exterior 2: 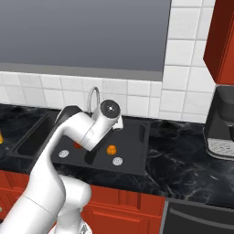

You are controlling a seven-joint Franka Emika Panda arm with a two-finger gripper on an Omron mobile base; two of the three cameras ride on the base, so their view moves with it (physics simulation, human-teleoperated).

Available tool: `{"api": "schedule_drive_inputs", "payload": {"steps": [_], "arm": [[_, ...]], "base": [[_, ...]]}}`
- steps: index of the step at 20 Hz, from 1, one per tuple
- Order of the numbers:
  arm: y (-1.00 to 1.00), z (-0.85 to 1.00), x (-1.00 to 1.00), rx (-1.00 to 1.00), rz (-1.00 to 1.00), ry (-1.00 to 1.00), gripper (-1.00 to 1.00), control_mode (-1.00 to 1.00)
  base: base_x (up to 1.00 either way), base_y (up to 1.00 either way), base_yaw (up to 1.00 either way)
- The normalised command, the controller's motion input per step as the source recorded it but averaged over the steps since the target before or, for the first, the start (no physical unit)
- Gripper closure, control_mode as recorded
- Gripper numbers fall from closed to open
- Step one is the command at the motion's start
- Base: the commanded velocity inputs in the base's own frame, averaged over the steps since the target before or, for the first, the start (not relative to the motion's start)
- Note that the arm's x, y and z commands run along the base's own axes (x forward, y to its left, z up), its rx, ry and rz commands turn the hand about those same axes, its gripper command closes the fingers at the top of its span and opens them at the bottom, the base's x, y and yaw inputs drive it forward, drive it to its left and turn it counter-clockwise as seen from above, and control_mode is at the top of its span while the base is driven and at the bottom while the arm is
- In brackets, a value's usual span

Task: Remove the tomato and orange from the sink. Then move the bowl and cup from the counter to the sink for washing.

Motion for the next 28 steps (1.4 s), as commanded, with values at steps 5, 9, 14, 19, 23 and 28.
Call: {"api": "schedule_drive_inputs", "payload": {"steps": [5, 9, 14, 19, 23, 28], "arm": [[-0.05, -0.03, 0.05, -0.01, 0.00, 0.04, -1.00, -1.00], [-0.02, -0.01, 0.06, -0.07, 0.00, 0.15, -1.00, -1.00], [-0.04, -0.04, 0.07, -0.04, 0.00, 0.16, -1.00, -1.00], [-0.07, -0.07, 0.04, 0.00, 0.02, 0.00, -1.00, -1.00], [-0.04, -0.11, 0.03, 0.00, 0.04, 0.00, -1.00, -1.00], [0.00, -0.14, 0.03, 0.00, 0.02, 0.00, -1.00, -1.00]], "base": [[0.00, 0.00, 0.00], [0.00, 0.00, 0.00], [0.00, 0.00, 0.00], [0.00, 0.00, 0.00], [0.00, 0.00, 0.00], [0.00, 0.00, 0.00]]}}
